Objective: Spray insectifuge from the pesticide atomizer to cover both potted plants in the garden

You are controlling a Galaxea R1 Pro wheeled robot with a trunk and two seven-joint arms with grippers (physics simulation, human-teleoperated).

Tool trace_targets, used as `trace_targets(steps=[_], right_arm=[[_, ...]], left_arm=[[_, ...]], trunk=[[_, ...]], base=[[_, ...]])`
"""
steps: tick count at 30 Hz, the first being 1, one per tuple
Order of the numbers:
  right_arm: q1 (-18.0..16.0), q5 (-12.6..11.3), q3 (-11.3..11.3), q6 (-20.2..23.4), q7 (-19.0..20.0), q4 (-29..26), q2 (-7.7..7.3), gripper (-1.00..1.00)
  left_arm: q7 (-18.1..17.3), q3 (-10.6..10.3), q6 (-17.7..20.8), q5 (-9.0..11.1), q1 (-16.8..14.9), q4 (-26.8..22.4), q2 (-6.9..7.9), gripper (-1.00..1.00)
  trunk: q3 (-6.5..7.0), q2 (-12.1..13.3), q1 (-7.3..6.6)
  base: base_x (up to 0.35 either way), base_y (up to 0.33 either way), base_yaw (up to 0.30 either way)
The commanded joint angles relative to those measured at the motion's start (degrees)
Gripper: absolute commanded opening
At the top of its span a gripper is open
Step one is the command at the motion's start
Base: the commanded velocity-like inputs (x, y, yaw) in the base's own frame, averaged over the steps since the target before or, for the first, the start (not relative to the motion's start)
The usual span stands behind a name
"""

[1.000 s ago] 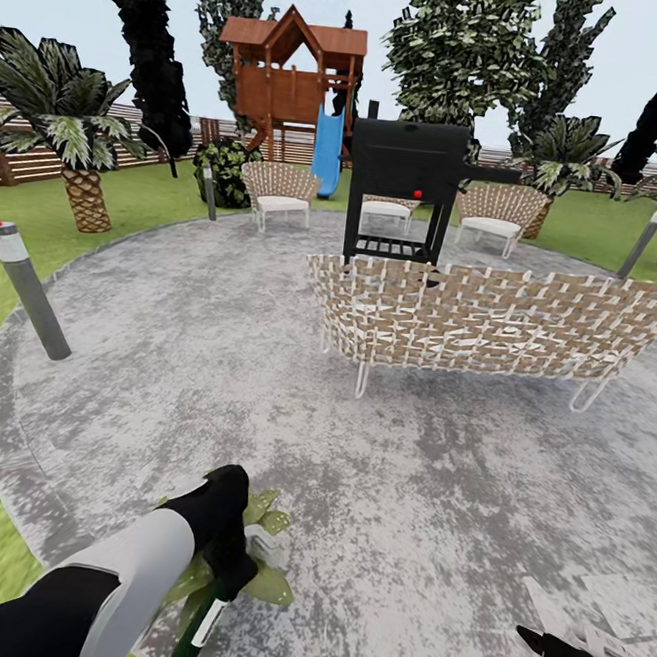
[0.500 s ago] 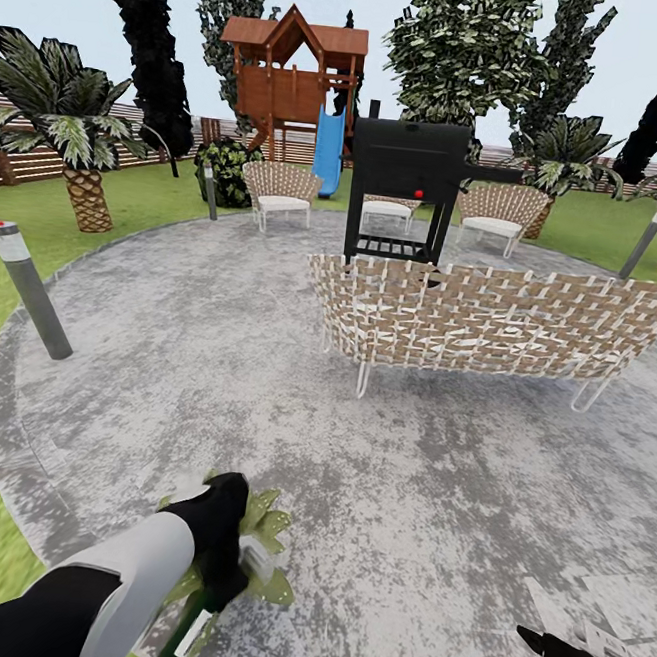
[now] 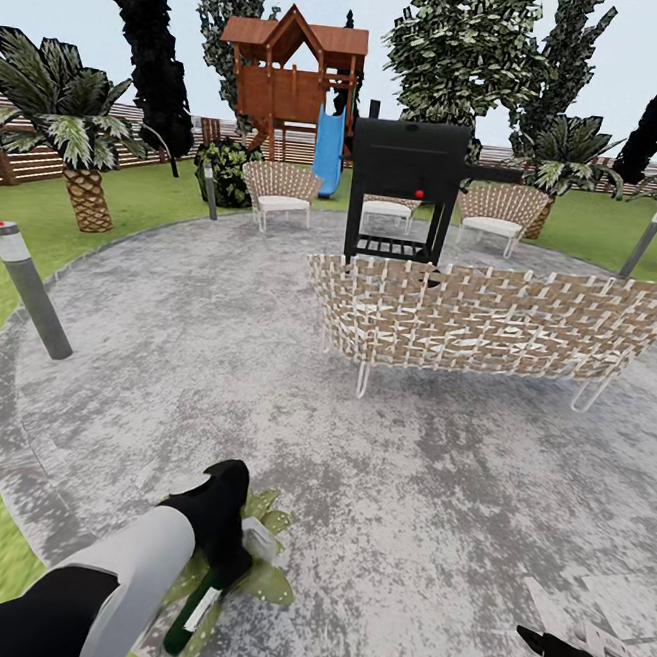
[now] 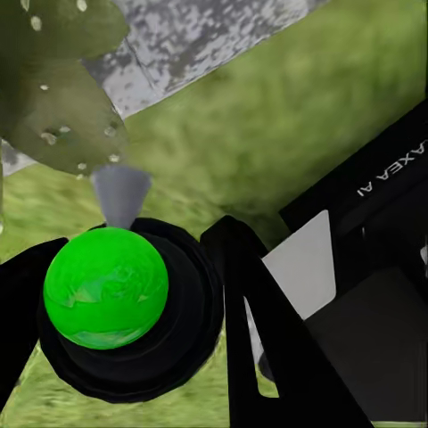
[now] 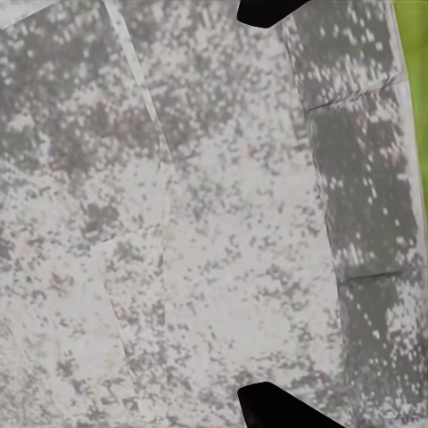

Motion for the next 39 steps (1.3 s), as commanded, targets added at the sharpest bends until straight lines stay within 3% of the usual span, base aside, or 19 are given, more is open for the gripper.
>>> trace_targets(steps=[1,8,25,33,37,39], right_arm=[[-0.03,0.38,-0.49,0.42,0.32,-0.11,0.02,1.0],[-0.03,0.38,-0.49,0.42,0.32,-0.11,0.02,1.0],[-0.02,0.38,-0.49,0.42,0.32,-0.11,0.02,1.0],[-0.03,0.38,-0.49,0.42,0.37,-0.11,0.02,1.0],[-0.03,0.38,-0.49,0.42,0.38,-0.11,0.01,1.0],[-0.01,0.38,-0.49,0.42,0.38,-0.11,0.02,1.0]], left_arm=[[-0.56,-0.18,0.41,-0.36,0.0,-0.43,0.0,-1.0],[-0.62,-0.21,0.39,-0.33,0.0,-0.84,-0.01,-1.0],[-0.62,-0.02,0.3,-0.27,0.0,-0.42,0.19,-1.0],[-0.07,0.05,-0.19,0.0,0.85,3.26,0.47,-1.0],[0.11,0.04,-1.11,0.26,2.83,2.92,0.52,-1.0],[0.13,0.32,-3.96,0.45,3.17,2.19,0.52,-1.0]], trunk=[[-0.06,-0.02,-0.01],[-0.06,-0.02,-0.01],[-0.06,-0.02,-0.01],[0.22,-0.02,-0.01],[0.48,-0.02,-0.01],[0.6,-0.02,-0.01]], base=[[0.0,0.0,0.0],[-0.062,-0.017,0.0],[-0.334,-0.003,0.0],[-0.342,0.0,-0.094],[-0.342,0.0,-0.181],[-0.343,0.0,-0.158]])
